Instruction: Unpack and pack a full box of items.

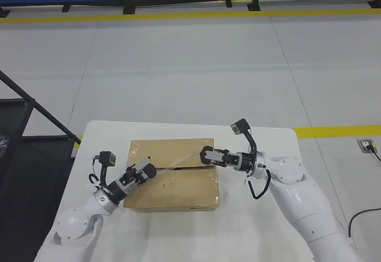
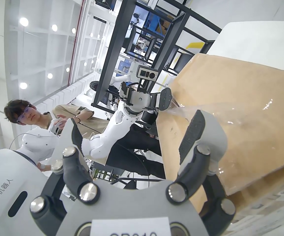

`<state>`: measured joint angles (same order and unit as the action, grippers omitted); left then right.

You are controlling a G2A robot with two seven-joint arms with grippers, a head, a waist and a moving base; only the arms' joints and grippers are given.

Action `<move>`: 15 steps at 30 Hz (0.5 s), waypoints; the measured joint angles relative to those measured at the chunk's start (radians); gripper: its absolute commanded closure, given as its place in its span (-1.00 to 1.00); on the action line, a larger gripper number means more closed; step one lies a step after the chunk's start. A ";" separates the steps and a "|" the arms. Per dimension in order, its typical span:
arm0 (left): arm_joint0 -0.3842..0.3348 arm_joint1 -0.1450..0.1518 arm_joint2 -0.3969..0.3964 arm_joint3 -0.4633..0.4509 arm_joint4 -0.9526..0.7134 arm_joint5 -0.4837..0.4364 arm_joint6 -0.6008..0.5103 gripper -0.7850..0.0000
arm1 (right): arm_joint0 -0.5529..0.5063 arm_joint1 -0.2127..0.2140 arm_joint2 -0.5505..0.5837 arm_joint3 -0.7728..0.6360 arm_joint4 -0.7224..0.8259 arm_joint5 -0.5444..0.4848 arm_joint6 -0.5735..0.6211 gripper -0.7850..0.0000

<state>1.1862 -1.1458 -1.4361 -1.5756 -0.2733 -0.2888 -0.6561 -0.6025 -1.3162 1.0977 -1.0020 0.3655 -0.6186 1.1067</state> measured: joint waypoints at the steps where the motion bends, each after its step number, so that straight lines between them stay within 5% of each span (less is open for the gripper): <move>1: -0.002 -0.001 0.006 -0.003 0.006 0.002 0.003 -1.00 | -0.005 0.002 0.005 -0.004 0.002 0.000 0.003 -1.00; 15: -0.034 -0.011 0.095 -0.015 0.085 0.029 0.043 -1.00 | -0.051 0.027 0.042 -0.028 0.058 0.017 0.090 -1.00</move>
<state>1.1519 -1.1567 -1.3414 -1.5908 -0.1888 -0.2595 -0.6129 -0.6531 -1.2895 1.1394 -1.0296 0.4234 -0.6011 1.1967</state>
